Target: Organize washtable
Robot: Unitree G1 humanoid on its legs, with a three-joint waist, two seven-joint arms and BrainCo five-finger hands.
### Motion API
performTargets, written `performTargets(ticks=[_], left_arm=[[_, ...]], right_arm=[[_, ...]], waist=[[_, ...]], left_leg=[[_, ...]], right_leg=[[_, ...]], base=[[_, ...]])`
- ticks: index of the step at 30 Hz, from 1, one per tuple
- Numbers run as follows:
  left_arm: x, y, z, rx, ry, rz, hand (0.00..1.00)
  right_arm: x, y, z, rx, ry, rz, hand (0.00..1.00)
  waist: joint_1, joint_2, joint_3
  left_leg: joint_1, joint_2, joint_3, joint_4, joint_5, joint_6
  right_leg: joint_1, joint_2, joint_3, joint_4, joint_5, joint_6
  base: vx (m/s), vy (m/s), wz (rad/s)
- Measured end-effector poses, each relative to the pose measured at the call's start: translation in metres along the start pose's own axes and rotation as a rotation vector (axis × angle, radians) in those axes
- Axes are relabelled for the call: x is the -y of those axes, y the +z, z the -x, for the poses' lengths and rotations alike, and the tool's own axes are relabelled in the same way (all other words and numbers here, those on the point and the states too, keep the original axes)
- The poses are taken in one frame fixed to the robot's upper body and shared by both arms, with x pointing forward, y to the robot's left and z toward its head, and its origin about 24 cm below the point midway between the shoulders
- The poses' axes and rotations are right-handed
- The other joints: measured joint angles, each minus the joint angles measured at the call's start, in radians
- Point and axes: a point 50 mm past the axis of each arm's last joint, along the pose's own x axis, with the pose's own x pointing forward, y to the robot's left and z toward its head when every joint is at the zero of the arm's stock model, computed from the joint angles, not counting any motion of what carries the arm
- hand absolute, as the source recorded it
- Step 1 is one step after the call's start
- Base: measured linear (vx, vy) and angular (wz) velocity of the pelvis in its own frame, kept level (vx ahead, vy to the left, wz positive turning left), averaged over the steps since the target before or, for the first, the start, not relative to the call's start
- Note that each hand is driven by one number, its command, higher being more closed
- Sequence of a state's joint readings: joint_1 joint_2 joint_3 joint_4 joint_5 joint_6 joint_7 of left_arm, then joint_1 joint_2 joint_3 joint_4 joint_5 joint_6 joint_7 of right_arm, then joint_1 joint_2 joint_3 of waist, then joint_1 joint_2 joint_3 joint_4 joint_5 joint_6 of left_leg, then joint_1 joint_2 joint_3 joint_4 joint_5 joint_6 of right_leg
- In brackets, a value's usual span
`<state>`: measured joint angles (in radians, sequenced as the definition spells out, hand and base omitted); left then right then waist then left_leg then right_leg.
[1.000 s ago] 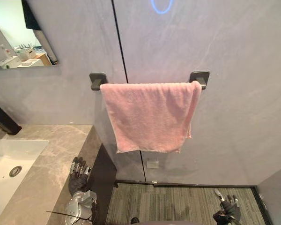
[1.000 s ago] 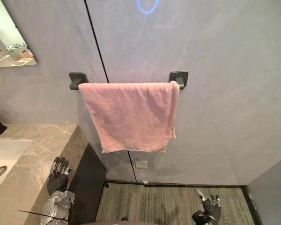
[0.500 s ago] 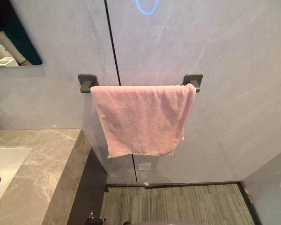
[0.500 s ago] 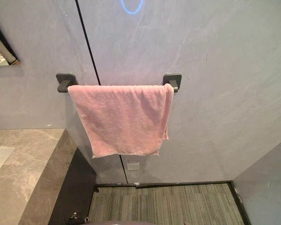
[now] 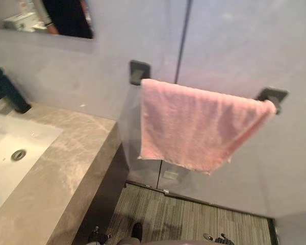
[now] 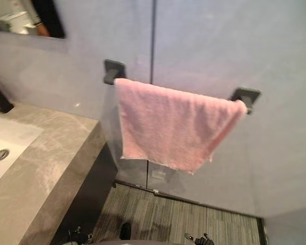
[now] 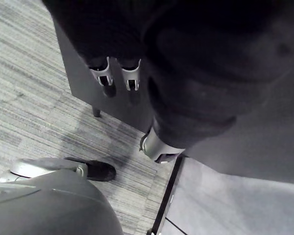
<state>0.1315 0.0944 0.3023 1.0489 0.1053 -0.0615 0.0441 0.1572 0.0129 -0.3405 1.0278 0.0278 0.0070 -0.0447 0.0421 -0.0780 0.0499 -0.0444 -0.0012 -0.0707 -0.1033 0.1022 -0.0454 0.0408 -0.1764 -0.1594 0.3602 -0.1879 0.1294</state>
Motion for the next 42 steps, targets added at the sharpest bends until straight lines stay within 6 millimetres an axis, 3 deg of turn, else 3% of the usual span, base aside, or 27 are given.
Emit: performTargets(ticks=[3,6,8,12,15,17,22,23,24,25,26,27,28,29,30,31,32,33,34,35,36,37,38,39,40,41,42], left_arm=[[-0.002,0.002,0.000,0.007,-0.008,-0.037,0.00],[0.001,0.005,-0.001,0.018,-0.025,-0.047,0.00],[0.005,0.008,-0.003,0.016,-0.045,-0.004,0.00],[0.014,0.010,-0.002,0.016,-0.055,0.109,0.00],[0.016,0.009,-0.002,0.008,-0.057,0.159,0.00],[0.014,0.008,-0.002,0.004,-0.048,0.206,0.00],[0.012,-0.002,0.001,-0.017,-0.022,0.369,0.00],[0.011,-0.001,0.000,-0.013,-0.019,0.401,0.00],[0.011,-0.005,0.001,-0.024,-0.015,0.429,0.00],[0.017,-0.012,0.004,-0.041,-0.023,0.445,0.00],[0.018,-0.012,0.004,-0.039,-0.028,0.429,0.00],[0.016,-0.004,0.002,-0.011,-0.031,0.392,0.00],[0.009,0.005,-0.001,0.015,-0.016,0.367,0.00],[0.007,0.003,0.000,0.007,-0.009,0.355,0.00],[0.008,-0.018,0.005,-0.049,-0.002,0.314,0.00],[0.009,-0.027,0.008,-0.076,-0.006,0.283,0.00],[0.013,-0.030,0.009,-0.093,-0.019,0.239,0.00],[0.011,-0.034,0.010,-0.100,-0.015,0.210,0.00],[0.009,-0.033,0.010,-0.099,-0.016,0.177,0.00],[-0.004,-0.029,0.006,-0.098,0.012,0.155,0.00],[-0.008,-0.035,0.008,-0.117,0.025,0.153,0.00],[-0.007,-0.041,0.010,-0.135,0.024,0.154,0.00],[0.001,-0.052,0.015,-0.170,0.000,0.147,0.00],[0.002,-0.052,0.015,-0.169,-0.004,0.144,0.00],[0.001,-0.050,0.014,-0.163,-0.011,0.126,0.00],[0.001,-0.051,0.014,-0.169,-0.017,0.101,0.00],[0.003,-0.050,0.014,-0.173,-0.027,0.089,0.00]], right_arm=[[-0.007,-0.003,0.000,-0.010,0.029,0.058,0.00],[-0.029,0.011,-0.002,0.021,0.113,0.131,0.00],[-0.044,0.021,-0.002,0.055,0.162,0.177,0.00],[-0.058,0.033,-0.001,0.107,0.212,0.235,0.00],[-0.060,0.034,-0.001,0.114,0.216,0.252,0.00],[-0.061,0.037,-0.002,0.122,0.209,0.259,0.00],[-0.066,0.046,-0.002,0.145,0.214,0.282,0.00],[-0.066,0.047,-0.002,0.146,0.210,0.268,0.00],[-0.064,0.045,-0.003,0.134,0.201,0.245,0.00],[-0.056,0.053,-0.004,0.154,0.180,0.237,0.00],[-0.055,0.059,-0.005,0.173,0.175,0.230,0.00],[-0.056,0.059,-0.005,0.171,0.174,0.216,0.00],[-0.061,0.057,-0.004,0.172,0.183,0.193,0.00],[-0.062,0.056,-0.003,0.169,0.184,0.189,0.00],[-0.058,0.053,-0.003,0.169,0.174,0.177,0.00],[-0.054,0.055,-0.004,0.174,0.160,0.168,0.00],[-0.044,0.060,-0.005,0.186,0.133,0.164,0.00],[-0.041,0.058,-0.006,0.178,0.128,0.165,0.00],[-0.039,0.055,-0.006,0.171,0.124,0.165,0.00],[-0.045,0.046,-0.006,0.142,0.136,0.148,0.00],[-0.042,0.045,-0.006,0.136,0.130,0.145,0.00],[-0.038,0.047,-0.006,0.140,0.120,0.146,0.00],[-0.023,0.050,-0.008,0.146,0.080,0.146,0.00],[-0.017,0.048,-0.009,0.132,0.064,0.140,0.00],[-0.014,0.040,-0.008,0.108,0.058,0.132,0.00],[-0.017,0.038,-0.008,0.103,0.062,0.115,0.00],[-0.016,0.040,-0.008,0.108,0.059,0.114,0.00]], waist=[[0.015,-0.018,-0.014],[0.032,-0.020,-0.014],[0.032,-0.012,0.015],[0.067,0.026,0.068],[0.074,0.044,0.083],[0.068,0.036,0.102],[0.043,0.040,0.113],[0.040,0.023,0.111],[0.045,0.022,0.114],[0.051,0.074,0.116],[0.046,0.104,0.123],[0.010,0.085,0.118],[-0.010,0.043,0.114],[0.001,0.040,0.114],[-0.002,0.050,0.115],[-0.008,0.066,0.110],[-0.023,0.097,0.106],[-0.026,0.105,0.098],[-0.036,0.084,0.088],[-0.053,0.031,0.090],[-0.044,0.039,0.080],[-0.045,0.060,0.077],[-0.065,0.074,0.072],[-0.063,0.072,0.074],[-0.058,0.081,0.070],[-0.063,0.072,0.065],[-0.077,0.069,0.058]], left_leg=[[0.008,-0.016,-0.083,0.007,0.031,0.007],[-0.036,-0.043,-0.148,0.008,0.059,0.003],[-0.055,-0.048,-0.183,0.032,0.066,-0.003],[-0.069,-0.021,-0.208,0.088,0.062,-0.013],[-0.095,0.025,-0.149,0.127,0.038,-0.034],[-0.095,0.028,-0.132,0.149,0.039,-0.035],[-0.134,0.058,-0.041,0.182,0.024,-0.046],[-0.192,0.061,-0.005,0.303,0.021,-0.032],[-0.247,0.058,0.048,0.505,-0.038,0.012],[-0.282,0.081,0.104,0.594,-0.091,0.048],[-0.289,0.078,0.096,0.578,-0.097,0.051],[-0.272,0.023,0.016,0.410,-0.041,0.016],[-0.294,0.031,0.130,0.546,-0.117,0.115],[-0.287,0.066,0.186,0.668,-0.183,0.110],[-0.226,0.148,0.262,0.789,-0.275,0.061],[-0.186,0.199,0.302,0.791,-0.308,0.034],[-0.172,0.177,0.351,0.741,-0.311,0.028],[-0.163,0.129,0.323,0.663,-0.308,0.023],[-0.117,0.059,0.257,0.502,-0.303,0.030],[-0.091,0.036,0.317,0.510,-0.319,0.081],[-0.087,0.118,0.383,0.594,-0.370,0.069],[-0.062,0.183,0.418,0.565,-0.341,0.049],[-0.023,0.152,0.387,0.452,-0.288,0.003],[-0.019,0.124,0.369,0.419,-0.258,0.017],[-0.022,0.105,0.345,0.377,-0.228,0.029],[-0.029,0.051,0.308,0.296,-0.163,0.037],[-0.027,0.040,0.294,0.251,-0.146,0.042]], right_leg=[[0.068,0.006,-0.044,-0.051,0.000,-0.004],[0.103,0.008,-0.087,-0.134,-0.027,-0.041],[0.133,0.026,-0.096,-0.174,-0.032,-0.050],[0.174,0.073,-0.097,-0.185,-0.039,-0.061],[0.197,0.109,-0.113,-0.189,-0.051,-0.078],[0.197,0.110,-0.124,-0.179,-0.100,-0.090],[0.175,0.102,-0.195,-0.118,-0.116,-0.092],[0.160,0.083,-0.216,-0.101,-0.114,-0.091],[0.138,0.060,-0.228,-0.070,-0.114,-0.089],[0.109,0.081,-0.241,-0.010,-0.117,-0.085],[0.086,0.101,-0.220,-0.001,-0.140,-0.104],[0.050,0.172,-0.134,-0.079,-0.120,-0.173],[0.059,0.115,-0.184,-0.143,-0.047,-0.129],[0.065,0.101,-0.198,-0.137,-0.038,-0.123],[0.082,0.084,-0.233,-0.131,-0.027,-0.121],[0.084,0.076,-0.261,-0.115,-0.029,-0.119],[0.071,0.066,-0.293,-0.086,-0.043,-0.103],[0.059,0.062,-0.286,-0.094,-0.059,-0.089],[0.062,0.071,-0.282,-0.149,-0.053,-0.102],[0.096,0.016,-0.316,-0.213,0.010,-0.093],[0.100,0.008,-0.361,-0.202,0.024,-0.078],[0.100,0.014,-0.392,-0.182,0.027,-0.075],[0.090,-0.023,-0.454,-0.123,0.008,-0.048],[0.074,-0.050,-0.472,-0.100,0.001,-0.047],[0.065,-0.041,-0.473,-0.126,-0.009,-0.045],[0.066,-0.020,-0.480,-0.214,0.051,-0.078],[0.075,-0.030,-0.504,-0.227,0.075,-0.067]], base=[[0.19,-0.089,0.97],[0.09,-0.109,0.71],[-0.02,-0.128,0.68],[-0.11,-0.087,0.31],[-0.21,-0.066,0.14],[-0.20,-0.053,0.27],[-0.16,0.003,0.42],[-0.10,0.128,0.40],[-0.09,0.159,0.34],[-0.07,0.113,0.29],[-0.17,0.059,1.01],[-0.20,0.008,1.88],[-0.21,-0.002,1.81],[-0.09,0.015,1.32],[-0.06,0.067,0.69],[-0.06,0.169,1.19],[-0.12,0.203,1.33],[-0.14,0.176,1.60],[-0.11,0.100,1.98],[-0.04,0.058,1.76],[0.01,0.058,1.35],[0.02,0.132,1.22],[0.01,0.227,1.20],[-0.03,0.223,1.39],[-0.15,0.127,1.23],[-0.17,0.014,1.41],[-0.19,0.048,1.46]])
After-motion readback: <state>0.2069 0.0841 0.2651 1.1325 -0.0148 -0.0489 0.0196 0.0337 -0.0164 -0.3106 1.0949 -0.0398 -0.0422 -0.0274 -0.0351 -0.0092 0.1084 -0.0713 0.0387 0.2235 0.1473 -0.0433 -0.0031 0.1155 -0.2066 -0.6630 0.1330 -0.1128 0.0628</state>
